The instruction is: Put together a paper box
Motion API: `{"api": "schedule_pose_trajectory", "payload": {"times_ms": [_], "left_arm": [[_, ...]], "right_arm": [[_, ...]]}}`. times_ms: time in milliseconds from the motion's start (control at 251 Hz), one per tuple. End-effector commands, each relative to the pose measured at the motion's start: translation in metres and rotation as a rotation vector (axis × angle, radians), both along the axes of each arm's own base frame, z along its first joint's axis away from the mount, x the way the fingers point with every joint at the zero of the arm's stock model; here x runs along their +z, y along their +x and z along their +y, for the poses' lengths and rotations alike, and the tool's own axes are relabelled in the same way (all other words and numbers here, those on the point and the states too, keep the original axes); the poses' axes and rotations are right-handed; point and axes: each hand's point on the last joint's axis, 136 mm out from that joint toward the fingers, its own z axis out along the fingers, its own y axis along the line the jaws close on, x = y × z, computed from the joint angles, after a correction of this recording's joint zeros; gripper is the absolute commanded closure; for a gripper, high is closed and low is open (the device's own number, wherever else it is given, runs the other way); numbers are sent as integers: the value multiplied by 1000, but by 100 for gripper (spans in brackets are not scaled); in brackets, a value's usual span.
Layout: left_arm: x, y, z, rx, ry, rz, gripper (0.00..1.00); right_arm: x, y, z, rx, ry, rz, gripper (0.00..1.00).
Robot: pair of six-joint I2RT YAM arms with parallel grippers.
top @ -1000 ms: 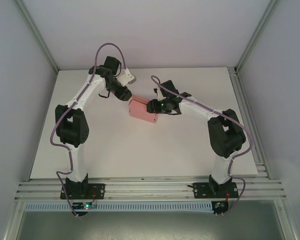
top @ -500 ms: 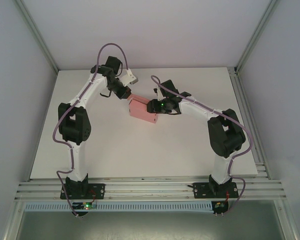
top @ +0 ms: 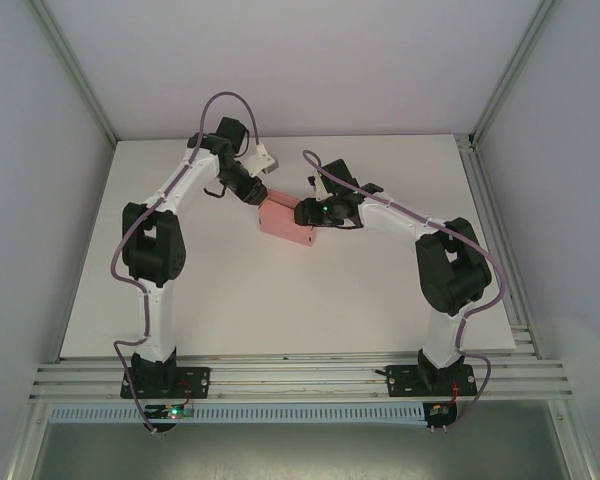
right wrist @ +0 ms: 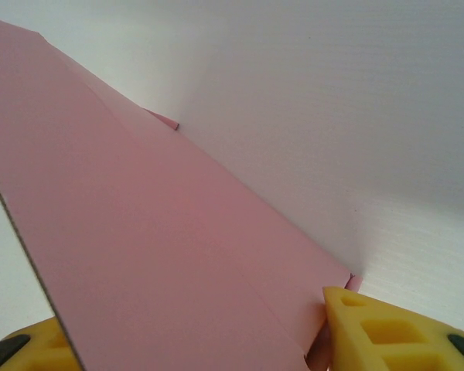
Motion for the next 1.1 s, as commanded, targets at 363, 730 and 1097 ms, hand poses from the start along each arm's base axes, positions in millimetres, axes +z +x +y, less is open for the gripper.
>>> {"api": "schedule_pose_trajectory", "payload": {"times_ms": [363,730,1097], "left_arm": [[25,5,-6,-8,-8,-45,75],[36,1,-11,60,-66,8,100],[50,-36,-27,235,-208,269,100]], "right_arm": [[-68,-34,-46,-30,-230,186,53],[-71,-30,-48,-39,-257,177,53],[-76,-29,-54,-67,-292,178,56]]}}
